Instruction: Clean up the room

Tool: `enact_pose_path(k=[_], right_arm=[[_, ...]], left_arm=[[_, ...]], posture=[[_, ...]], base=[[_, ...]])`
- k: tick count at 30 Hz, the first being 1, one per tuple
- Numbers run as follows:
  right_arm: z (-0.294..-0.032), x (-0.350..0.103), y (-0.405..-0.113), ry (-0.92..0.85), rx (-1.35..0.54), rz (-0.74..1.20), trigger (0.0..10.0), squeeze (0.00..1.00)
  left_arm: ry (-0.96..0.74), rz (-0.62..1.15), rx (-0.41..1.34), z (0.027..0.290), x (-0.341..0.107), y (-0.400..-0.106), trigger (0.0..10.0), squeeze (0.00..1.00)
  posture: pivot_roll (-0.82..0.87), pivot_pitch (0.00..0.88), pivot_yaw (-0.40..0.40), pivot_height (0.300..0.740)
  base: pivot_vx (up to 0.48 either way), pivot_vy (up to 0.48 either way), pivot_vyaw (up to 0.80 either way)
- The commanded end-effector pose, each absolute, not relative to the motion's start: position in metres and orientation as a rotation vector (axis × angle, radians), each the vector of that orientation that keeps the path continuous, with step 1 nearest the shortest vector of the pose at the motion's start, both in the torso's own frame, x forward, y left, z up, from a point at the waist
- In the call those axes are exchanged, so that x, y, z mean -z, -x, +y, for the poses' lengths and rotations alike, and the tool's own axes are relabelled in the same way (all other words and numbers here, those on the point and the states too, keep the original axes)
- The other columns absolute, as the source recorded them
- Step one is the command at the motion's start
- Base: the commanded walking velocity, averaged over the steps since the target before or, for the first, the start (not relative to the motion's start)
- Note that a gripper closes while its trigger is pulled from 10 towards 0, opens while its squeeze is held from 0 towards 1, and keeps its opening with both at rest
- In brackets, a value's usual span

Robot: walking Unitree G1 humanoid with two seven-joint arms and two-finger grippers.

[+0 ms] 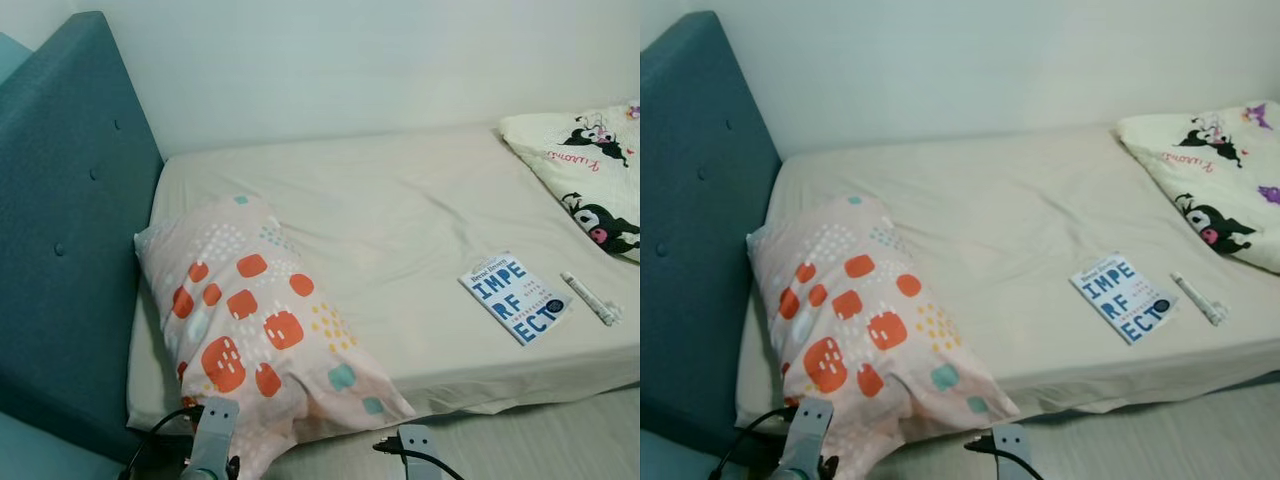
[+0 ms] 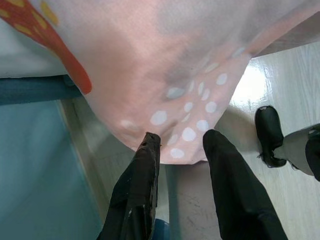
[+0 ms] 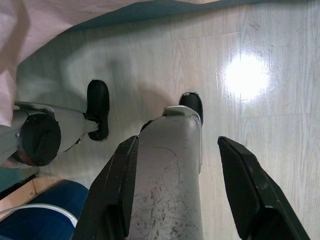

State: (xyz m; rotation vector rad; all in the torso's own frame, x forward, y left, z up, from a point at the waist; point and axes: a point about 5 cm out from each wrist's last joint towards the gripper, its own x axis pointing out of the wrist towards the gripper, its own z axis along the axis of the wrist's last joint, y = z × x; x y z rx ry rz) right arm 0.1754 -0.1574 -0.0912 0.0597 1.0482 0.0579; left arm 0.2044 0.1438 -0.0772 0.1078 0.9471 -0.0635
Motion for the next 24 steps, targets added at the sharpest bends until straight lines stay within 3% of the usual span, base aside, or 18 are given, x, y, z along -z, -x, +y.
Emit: enact_pose_path(k=[1, 24], right_arm=[[-0.1546, 0.0953, -0.1666, -0.061, -0.064, 1.083, 10.0, 0.00], [-0.1623, 0.0957, -0.1646, -0.032, -0.079, 1.096, 10.0, 0.00]], left_arm=[[-0.119, 0.973, 0.065, 0.1463, 0.0807, -0.1980, 10.0, 0.00], [-0.115, 0.983, 0.060, 0.1384, 0.0821, -0.1957, 10.0, 0.00]], posture=[[0.05, 0.004, 0.112, 0.740], [0.07, 0.000, 0.088, 0.740]], base=[[0.000, 0.000, 0.00], [0.000, 0.000, 0.00]])
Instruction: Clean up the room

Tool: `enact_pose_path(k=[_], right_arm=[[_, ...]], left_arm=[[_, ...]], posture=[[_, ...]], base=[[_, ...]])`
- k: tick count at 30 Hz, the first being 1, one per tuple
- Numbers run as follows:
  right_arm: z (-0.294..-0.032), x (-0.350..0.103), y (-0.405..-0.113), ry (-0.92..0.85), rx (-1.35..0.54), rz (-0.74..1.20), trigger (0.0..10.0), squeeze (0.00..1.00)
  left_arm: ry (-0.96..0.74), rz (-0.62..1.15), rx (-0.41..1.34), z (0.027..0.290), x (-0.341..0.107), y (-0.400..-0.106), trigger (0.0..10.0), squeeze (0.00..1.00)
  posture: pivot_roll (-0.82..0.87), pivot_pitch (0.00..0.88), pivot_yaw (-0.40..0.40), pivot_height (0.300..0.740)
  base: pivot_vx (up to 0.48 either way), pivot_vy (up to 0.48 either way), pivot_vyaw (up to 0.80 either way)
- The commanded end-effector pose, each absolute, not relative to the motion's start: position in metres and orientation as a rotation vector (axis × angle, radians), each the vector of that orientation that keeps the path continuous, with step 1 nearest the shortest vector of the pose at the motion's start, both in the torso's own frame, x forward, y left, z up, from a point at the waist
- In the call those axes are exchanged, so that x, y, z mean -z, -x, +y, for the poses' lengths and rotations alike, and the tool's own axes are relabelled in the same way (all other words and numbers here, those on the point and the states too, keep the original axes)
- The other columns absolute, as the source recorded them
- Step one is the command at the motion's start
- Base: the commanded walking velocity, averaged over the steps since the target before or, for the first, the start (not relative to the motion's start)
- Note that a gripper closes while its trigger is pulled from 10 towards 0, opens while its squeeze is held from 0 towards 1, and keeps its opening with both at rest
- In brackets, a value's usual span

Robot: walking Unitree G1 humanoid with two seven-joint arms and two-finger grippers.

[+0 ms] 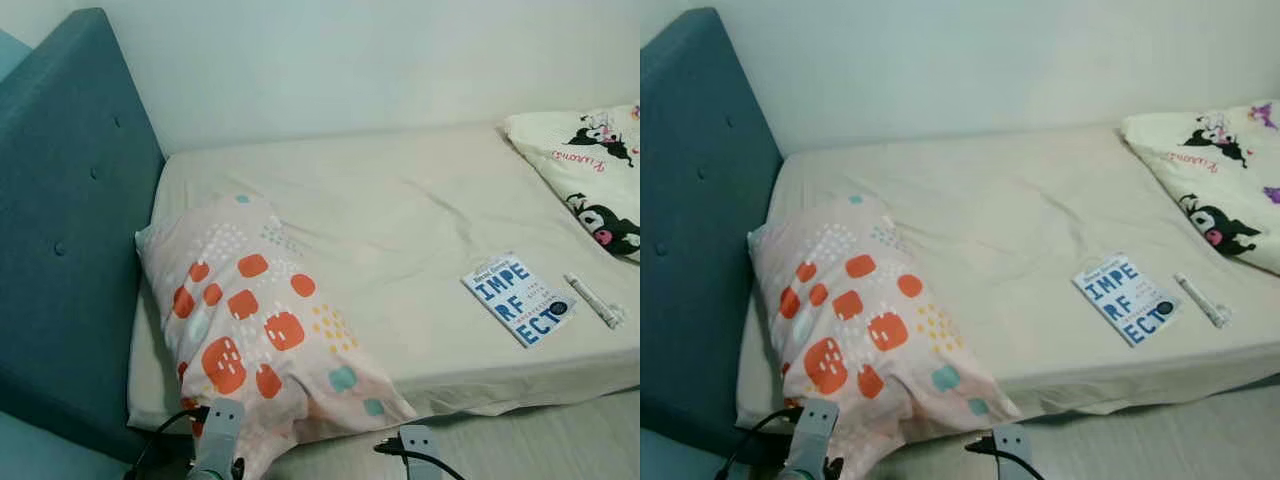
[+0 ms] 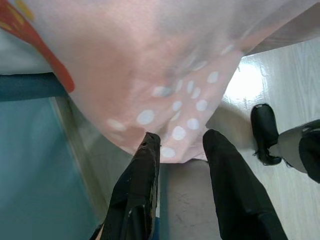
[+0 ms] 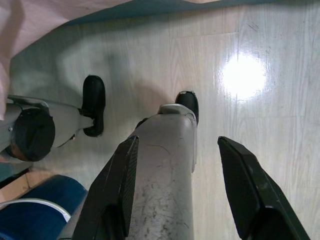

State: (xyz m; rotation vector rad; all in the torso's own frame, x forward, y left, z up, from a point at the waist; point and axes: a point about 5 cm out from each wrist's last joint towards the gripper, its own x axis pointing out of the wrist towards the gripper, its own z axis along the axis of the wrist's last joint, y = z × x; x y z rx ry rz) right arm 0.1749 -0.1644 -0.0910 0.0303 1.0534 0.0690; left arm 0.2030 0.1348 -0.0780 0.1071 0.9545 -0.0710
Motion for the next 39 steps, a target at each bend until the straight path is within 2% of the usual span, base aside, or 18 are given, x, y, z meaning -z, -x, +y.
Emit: enact_pose_path(k=[1, 14, 20, 25, 29, 31, 39], right_arm=[[-0.162, 0.096, -0.165, -0.032, -0.079, 1.096, 10.0, 0.00], [-0.159, 0.096, -0.165, -0.026, -0.081, 1.099, 10.0, 0.00], [-0.156, 0.095, -0.167, -0.030, -0.083, 1.093, 10.0, 0.00], [-0.156, 0.094, -0.169, -0.027, -0.086, 1.090, 10.0, 0.00], [-0.155, 0.094, -0.170, -0.025, -0.096, 1.086, 10.0, 0.00], [-0.156, 0.093, -0.171, -0.026, -0.095, 1.081, 10.0, 0.00], [-0.158, 0.093, -0.171, -0.034, -0.095, 1.076, 10.0, 0.00]], left_arm=[[-0.115, 0.983, 0.060, 0.138, 0.082, -0.196, 10.0, 0.00], [-0.126, 0.990, 0.067, 0.139, 0.084, -0.193, 10.0, 0.00], [-0.010, 0.985, 0.002, 0.142, 0.080, -0.199, 10.0, 0.00], [0.023, 0.984, -0.031, 0.144, 0.079, -0.202, 10.0, 0.00], [-0.004, 0.981, -0.012, 0.145, 0.078, -0.203, 10.0, 0.00], [-0.079, 0.977, 0.045, 0.143, 0.078, -0.203, 10.0, 0.00], [-0.095, 0.974, 0.058, 0.143, 0.078, -0.203, 10.0, 0.00]], posture=[[0.07, 0.000, 0.088, 0.740], [0.06, 0.000, 0.093, 0.740], [0.06, 0.000, 0.092, 0.740], [0.07, 0.020, 0.078, 0.740], [0.08, 0.000, 0.082, 0.740], [0.08, 0.006, 0.073, 0.740], [0.08, 0.000, 0.084, 0.740]], base=[[0.000, 0.000, 0.00], [0.000, 0.000, 0.00], [0.000, 0.000, 0.00], [0.000, 0.000, 0.00], [0.000, 0.000, 0.00], [0.000, 0.000, 0.00], [0.000, 0.000, 0.00]])
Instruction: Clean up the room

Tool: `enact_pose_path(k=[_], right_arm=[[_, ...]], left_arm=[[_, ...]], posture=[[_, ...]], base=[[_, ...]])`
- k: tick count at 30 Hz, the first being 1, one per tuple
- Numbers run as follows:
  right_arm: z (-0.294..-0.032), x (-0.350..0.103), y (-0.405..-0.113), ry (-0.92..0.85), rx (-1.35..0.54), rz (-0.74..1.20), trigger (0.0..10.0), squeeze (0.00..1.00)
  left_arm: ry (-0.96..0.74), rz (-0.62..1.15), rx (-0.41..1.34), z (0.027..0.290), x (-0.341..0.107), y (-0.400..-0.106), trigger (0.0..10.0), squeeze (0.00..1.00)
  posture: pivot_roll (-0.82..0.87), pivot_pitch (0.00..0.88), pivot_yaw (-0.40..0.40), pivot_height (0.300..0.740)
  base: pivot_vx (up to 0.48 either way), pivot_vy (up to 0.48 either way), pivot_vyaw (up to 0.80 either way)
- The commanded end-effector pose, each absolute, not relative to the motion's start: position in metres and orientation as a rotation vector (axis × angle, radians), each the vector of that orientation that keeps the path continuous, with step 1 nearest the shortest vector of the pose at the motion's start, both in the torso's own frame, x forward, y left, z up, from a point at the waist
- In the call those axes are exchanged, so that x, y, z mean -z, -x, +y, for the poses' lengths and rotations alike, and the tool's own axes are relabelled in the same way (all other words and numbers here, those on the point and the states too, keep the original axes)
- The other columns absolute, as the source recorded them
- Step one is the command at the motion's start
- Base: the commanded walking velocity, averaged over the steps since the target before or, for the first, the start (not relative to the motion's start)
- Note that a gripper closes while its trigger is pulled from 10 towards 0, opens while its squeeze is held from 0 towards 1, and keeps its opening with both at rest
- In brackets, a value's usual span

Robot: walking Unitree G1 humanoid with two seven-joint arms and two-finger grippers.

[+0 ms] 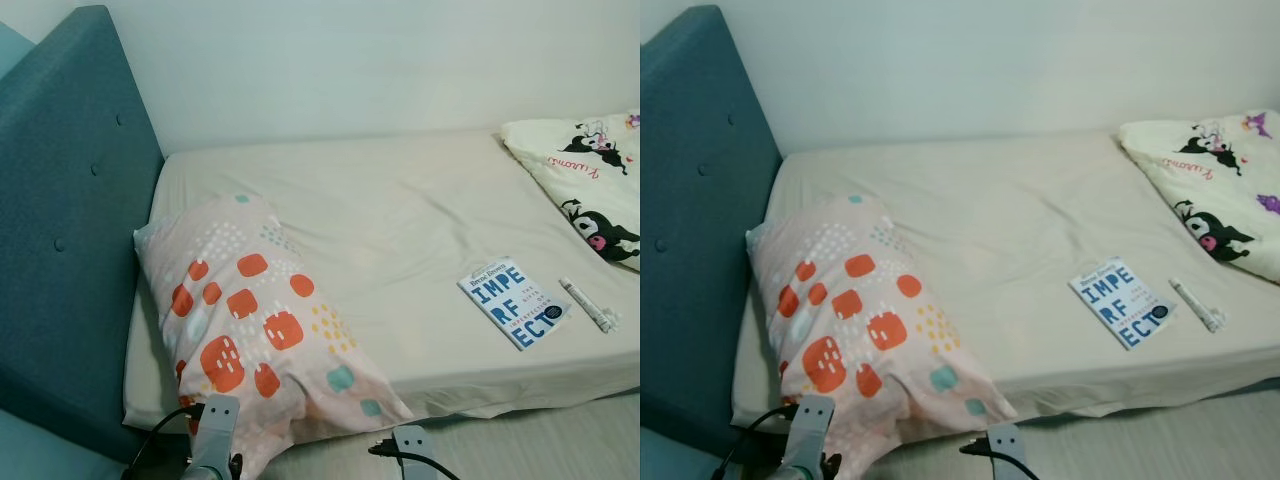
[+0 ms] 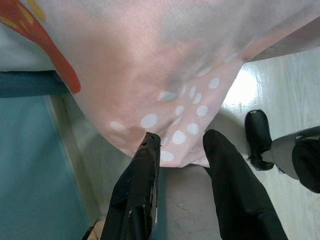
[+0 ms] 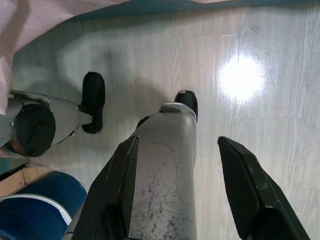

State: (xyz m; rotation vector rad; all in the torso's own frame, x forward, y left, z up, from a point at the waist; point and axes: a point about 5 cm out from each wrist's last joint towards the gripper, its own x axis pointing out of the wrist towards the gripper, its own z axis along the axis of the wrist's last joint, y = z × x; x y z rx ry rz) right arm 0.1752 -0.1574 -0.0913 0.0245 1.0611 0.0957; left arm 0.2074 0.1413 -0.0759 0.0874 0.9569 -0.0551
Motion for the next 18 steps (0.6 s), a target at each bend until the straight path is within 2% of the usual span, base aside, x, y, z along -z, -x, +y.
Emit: enact_pose_path(k=[1, 18], right_arm=[[-0.1580, 0.0930, -0.1715, -0.034, -0.094, 1.076, 10.0, 0.00], [-0.1578, 0.0907, -0.1769, -0.043, -0.079, 1.058, 10.0, 0.00]], left_arm=[[-0.095, 0.976, 0.061, 0.1433, 0.0787, -0.2024, 10.0, 0.00], [-0.073, 0.963, 0.038, 0.1434, 0.0735, -0.2122, 10.0, 0.00]], posture=[[0.08, 0.000, 0.084, 0.740], [0.07, 0.017, 0.086, 0.740]], base=[[0.000, 0.000, 0.00], [0.000, 0.000, 0.00]])
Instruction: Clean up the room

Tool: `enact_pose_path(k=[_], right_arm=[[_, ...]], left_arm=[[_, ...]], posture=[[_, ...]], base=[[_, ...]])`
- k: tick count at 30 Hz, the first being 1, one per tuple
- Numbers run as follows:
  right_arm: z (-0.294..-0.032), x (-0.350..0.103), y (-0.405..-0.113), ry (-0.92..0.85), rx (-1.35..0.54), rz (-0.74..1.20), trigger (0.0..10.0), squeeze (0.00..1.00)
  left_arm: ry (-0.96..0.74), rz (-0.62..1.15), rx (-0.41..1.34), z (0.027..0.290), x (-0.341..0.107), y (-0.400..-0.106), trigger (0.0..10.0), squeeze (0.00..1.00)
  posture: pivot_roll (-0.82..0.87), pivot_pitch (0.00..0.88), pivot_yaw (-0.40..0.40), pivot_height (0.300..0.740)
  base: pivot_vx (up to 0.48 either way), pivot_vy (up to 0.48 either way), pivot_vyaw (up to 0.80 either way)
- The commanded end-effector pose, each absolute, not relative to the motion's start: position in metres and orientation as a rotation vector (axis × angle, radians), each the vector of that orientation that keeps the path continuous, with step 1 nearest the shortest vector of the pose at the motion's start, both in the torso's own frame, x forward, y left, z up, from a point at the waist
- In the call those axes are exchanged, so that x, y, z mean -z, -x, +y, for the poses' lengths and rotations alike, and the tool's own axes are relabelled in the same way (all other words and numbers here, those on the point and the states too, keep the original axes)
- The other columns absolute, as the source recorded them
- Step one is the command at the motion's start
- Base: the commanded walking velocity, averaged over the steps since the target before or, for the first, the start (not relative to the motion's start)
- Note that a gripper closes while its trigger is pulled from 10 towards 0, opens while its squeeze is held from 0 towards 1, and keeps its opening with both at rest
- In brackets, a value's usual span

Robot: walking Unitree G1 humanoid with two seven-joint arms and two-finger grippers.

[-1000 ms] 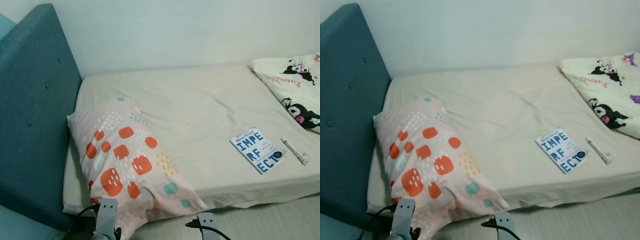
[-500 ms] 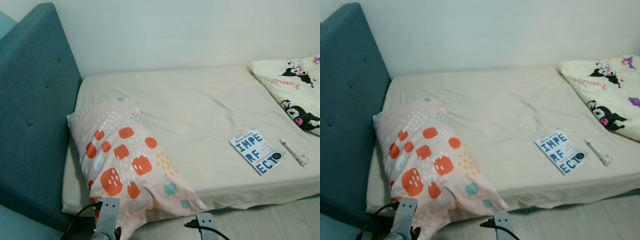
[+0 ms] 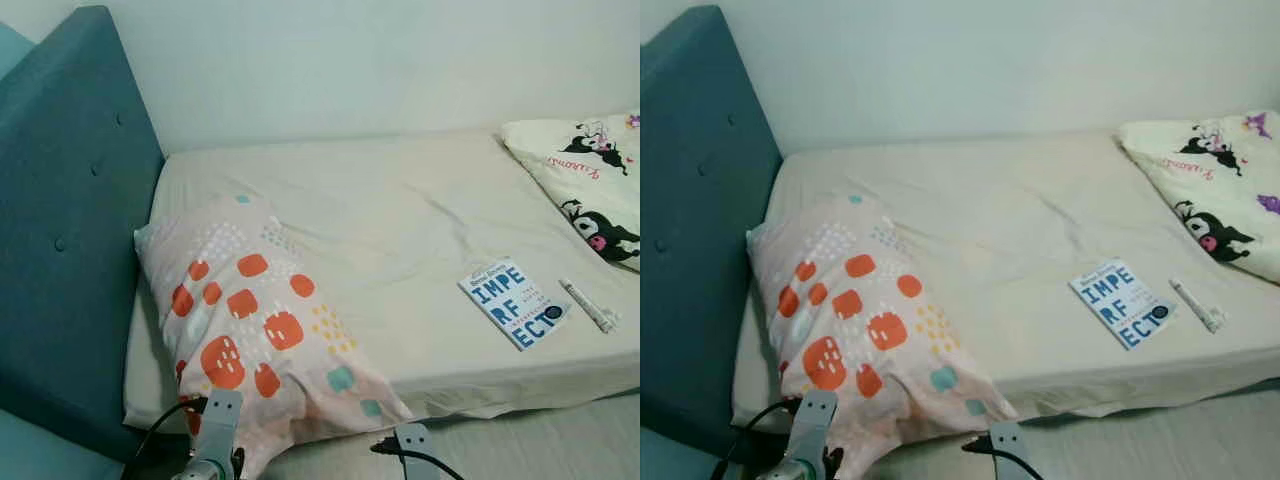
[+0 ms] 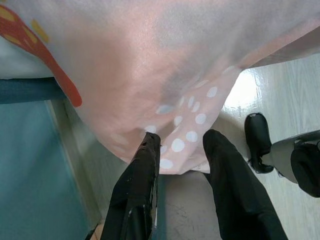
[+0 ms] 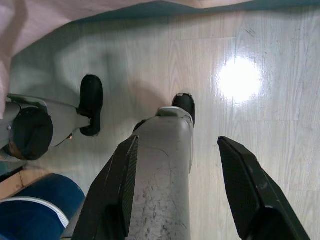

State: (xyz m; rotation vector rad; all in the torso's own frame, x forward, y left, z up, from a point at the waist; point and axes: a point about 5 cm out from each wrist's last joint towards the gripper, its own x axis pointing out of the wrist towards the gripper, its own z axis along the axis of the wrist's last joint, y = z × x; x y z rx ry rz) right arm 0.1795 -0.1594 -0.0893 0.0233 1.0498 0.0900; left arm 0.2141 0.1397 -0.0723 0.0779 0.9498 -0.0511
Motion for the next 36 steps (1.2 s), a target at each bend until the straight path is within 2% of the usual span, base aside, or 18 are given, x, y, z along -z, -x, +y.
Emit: enact_pose_path(k=[1, 31, 36], right_arm=[[-0.1578, 0.0907, -0.1769, -0.043, -0.079, 1.058, 10.0, 0.00], [-0.1500, 0.0922, -0.1741, -0.022, -0.092, 1.058, 10.0, 0.00], [-0.1511, 0.0916, -0.1754, 0.003, -0.085, 1.047, 10.0, 0.00]], left_arm=[[-0.073, 0.963, 0.038, 0.1434, 0.0735, -0.2122, 10.0, 0.00], [-0.025, 0.978, 0.005, 0.1510, 0.0776, -0.2044, 10.0, 0.00], [-0.008, 0.976, -0.001, 0.1501, 0.0778, -0.2039, 10.0, 0.00]], posture=[[0.07, 0.017, 0.086, 0.740], [0.03, 0.000, 0.056, 0.740], [0.02, 0.000, 0.022, 0.740]], base=[[0.000, 0.000, 0.00], [0.000, 0.000, 0.00], [0.000, 0.000, 0.00]])
